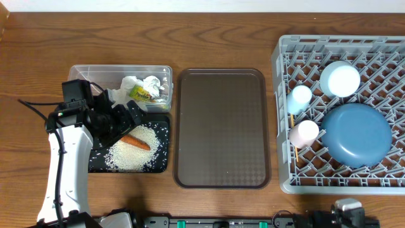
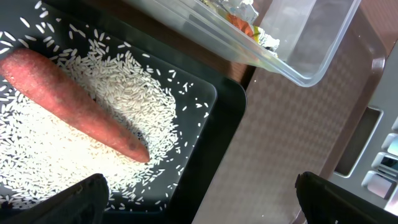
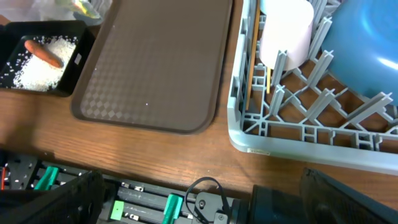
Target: Sort waste into correct bins and load items into the dishwasher rack
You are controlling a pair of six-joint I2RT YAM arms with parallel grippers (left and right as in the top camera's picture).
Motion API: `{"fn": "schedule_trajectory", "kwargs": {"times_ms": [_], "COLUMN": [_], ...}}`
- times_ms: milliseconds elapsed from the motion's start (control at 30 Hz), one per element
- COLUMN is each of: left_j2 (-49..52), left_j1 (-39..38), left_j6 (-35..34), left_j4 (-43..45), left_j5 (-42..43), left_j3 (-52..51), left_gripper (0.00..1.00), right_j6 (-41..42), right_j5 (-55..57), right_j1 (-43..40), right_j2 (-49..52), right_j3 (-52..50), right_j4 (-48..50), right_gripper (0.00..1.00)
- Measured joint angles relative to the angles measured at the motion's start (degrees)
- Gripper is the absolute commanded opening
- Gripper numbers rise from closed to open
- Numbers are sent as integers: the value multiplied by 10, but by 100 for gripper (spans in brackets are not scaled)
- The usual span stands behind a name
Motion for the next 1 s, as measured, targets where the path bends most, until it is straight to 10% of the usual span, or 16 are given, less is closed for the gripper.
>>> {"fn": "schedule_trajectory", "kwargs": {"times_ms": [433,1000], "left_j2": [0,0], "left_j1": [0,0], "left_j6": [0,0], "left_j4": [0,0], "left_j5": [0,0], "left_j3": [0,0], "left_gripper": [99,99], "right_j6": [-8,-312], "right_j5": [-25,-35], "right_j1": [0,0], "right_j2": [-54,-69], "right_j3": [-8,-245], "right_j4": [238,709], "right_gripper": [99,99]}}
